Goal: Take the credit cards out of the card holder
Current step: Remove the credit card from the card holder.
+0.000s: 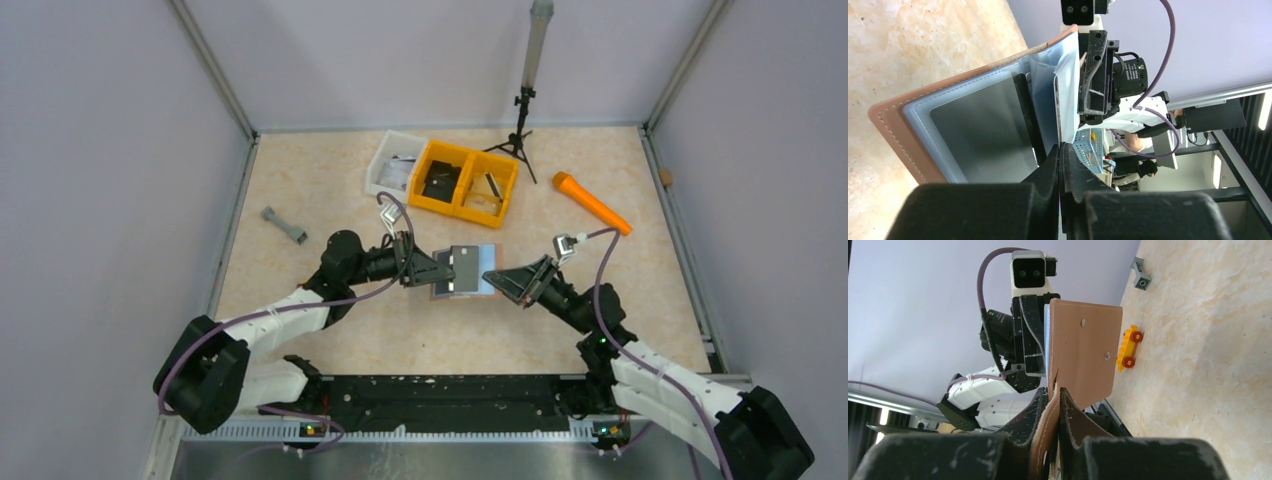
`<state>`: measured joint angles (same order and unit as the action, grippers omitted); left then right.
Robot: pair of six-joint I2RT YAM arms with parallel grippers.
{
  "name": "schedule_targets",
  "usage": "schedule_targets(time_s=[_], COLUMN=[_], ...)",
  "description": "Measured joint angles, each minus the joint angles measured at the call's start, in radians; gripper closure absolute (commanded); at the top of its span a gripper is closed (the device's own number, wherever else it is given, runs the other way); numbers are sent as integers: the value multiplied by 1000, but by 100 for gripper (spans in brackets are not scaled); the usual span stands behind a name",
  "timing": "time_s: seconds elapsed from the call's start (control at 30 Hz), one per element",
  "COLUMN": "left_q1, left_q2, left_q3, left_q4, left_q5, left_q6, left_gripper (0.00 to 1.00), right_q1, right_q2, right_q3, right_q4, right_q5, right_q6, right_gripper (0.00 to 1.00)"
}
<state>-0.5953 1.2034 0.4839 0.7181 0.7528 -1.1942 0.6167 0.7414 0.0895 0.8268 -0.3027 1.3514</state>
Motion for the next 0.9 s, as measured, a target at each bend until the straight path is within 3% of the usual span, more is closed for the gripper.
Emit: schedule_targets(time_s=[0.1,0.2,0.37,0.5,0.6,0.67,0.9], left_q1=[6,7,9,10,10,10,9], left_q2=[-6,-8,8,34,42,45,42], left_q3=[-3,-3,-3,-3,-3,-3,-3], left_q4=[-2,-2,24,43,45,46,23], left_q5=[12,18,36,43,44,44,41], left_q6=[-1,-2,-22,-35,-39,-39,-25], left_gripper=[100,100,100,100,100,100,100], right_q1=[0,0,0,0,0,0,0], right_q2=[-24,-30,21,72,95,106,64], right_q3=[0,2,30,43,45,51,57], right_q4=[-31,-50,-50,-16,-4,-4,-37], right_q5=[6,5,-19,-45,-63,-71,-72], right_q6=[-9,-18,-41,-42,-47,-50,-69], right_gripper=[100,79,61,60,74,74,44])
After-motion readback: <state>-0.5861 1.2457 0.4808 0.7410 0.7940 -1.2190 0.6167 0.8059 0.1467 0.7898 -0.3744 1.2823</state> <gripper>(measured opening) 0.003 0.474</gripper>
